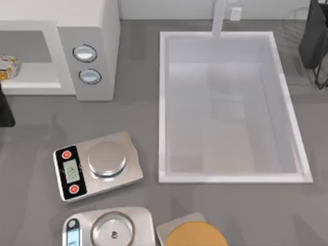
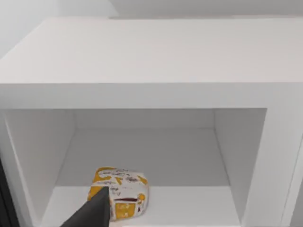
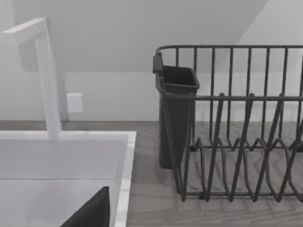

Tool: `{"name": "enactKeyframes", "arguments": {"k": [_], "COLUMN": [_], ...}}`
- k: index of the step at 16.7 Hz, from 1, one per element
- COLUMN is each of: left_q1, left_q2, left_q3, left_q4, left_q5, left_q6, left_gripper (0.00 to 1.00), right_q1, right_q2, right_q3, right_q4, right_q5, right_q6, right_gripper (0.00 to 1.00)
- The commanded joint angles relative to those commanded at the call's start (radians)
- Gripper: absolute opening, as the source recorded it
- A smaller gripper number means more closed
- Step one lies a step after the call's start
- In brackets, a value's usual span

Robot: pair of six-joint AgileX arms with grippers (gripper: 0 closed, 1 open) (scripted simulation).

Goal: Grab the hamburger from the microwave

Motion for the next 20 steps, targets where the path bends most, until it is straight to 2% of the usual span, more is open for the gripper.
{"name": "enactKeyframes", "arguments": {"k": [12, 16, 20], "left_q1": [0.099, 0.123, 0.136], "left_q2": [1.203, 1.498, 1.670], "left_q3": [0.481, 0.600, 0.670], "left_q4": [0.547, 0.681, 0.759], "left_q5": [0.115, 0.143, 0.159], "left_q6": [0.044, 0.055, 0.061], "left_gripper": [1.00, 1.00, 1.00], "right_q1": [0.000, 0.000, 0.000], "right_q2": [0.000, 0.000, 0.000], "right_q3": [0.000, 0.000, 0.000], "right_q4": [0.000, 0.000, 0.000], "right_q5": [0.000, 0.000, 0.000], "right_q6": [0.000, 0.000, 0.000], "right_gripper": [1.00, 1.00, 1.00]}}
